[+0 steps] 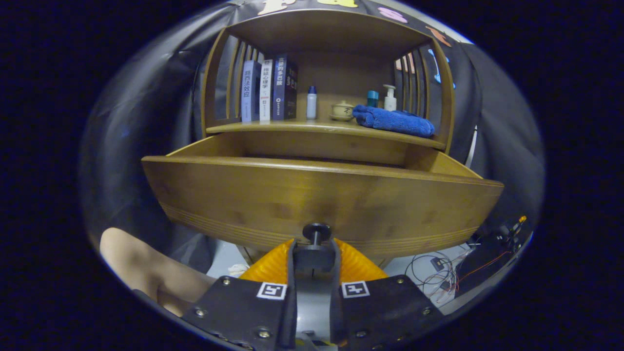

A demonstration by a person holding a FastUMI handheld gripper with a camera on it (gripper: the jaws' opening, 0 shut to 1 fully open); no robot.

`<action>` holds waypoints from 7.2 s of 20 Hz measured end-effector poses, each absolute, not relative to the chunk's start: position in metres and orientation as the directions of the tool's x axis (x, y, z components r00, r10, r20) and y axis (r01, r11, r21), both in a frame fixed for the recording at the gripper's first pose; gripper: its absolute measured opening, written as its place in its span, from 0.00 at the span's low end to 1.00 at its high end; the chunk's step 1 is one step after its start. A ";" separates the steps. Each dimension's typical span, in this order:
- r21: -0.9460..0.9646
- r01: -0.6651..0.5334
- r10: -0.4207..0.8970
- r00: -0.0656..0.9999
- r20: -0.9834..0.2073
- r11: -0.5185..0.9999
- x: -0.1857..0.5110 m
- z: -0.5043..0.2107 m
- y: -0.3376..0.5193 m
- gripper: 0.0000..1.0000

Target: Pull open the drawer, take out the items inside it, and place them on the countertop above the cabinet.

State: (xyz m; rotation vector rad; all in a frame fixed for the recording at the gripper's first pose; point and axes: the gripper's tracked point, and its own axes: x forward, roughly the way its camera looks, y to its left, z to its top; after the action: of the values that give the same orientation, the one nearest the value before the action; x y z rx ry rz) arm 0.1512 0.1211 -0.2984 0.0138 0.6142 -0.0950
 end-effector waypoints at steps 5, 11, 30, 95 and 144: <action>-0.001 0.053 -0.043 0.789 -0.613 0.999 0.131 -0.298 0.128 0.27; -0.005 0.038 -0.033 0.783 -0.621 0.999 0.119 -0.298 0.132 0.27; 0.087 0.025 0.016 0.894 -0.447 0.996 0.210 -0.121 0.090 0.40; -0.064 0.232 -0.235 0.858 -0.457 0.971 0.507 -0.197 0.039 0.18; -0.024 0.148 -0.147 0.929 -0.338 0.989 0.139 -0.203 0.114 0.98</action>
State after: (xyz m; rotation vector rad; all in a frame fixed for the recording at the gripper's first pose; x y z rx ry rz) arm 0.1386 0.1144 -0.2030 0.0018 0.3464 -0.1510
